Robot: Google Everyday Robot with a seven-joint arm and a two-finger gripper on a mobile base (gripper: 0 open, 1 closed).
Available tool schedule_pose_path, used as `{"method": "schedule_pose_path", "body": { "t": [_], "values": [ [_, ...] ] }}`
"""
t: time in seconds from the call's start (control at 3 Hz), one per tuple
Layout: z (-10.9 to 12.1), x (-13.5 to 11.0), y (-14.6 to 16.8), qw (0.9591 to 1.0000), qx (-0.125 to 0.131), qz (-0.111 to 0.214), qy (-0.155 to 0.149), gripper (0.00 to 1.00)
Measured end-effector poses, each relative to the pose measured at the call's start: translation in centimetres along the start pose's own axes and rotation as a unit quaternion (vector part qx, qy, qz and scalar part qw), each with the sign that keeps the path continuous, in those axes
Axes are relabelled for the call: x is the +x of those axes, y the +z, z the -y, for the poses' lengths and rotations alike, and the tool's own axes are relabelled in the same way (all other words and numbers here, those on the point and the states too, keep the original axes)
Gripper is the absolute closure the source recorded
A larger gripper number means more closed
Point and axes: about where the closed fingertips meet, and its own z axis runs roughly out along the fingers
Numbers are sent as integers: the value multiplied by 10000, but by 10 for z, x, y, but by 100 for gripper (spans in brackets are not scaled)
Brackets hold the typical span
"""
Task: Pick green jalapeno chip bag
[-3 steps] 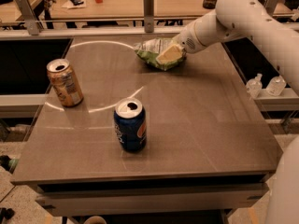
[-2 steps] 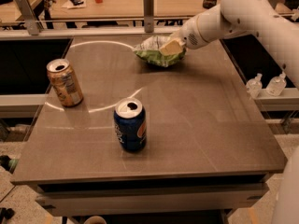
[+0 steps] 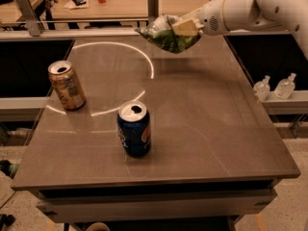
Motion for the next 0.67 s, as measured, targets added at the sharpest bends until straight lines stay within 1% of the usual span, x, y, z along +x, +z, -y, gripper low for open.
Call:
{"method": "schedule_pose_path", "body": {
  "t": [0.33,0.67],
  "values": [
    [4,-17,-8,9968,-413,516,439,100],
    [1,-25,-14,9964,-501,562,385,100]
  ]
}}
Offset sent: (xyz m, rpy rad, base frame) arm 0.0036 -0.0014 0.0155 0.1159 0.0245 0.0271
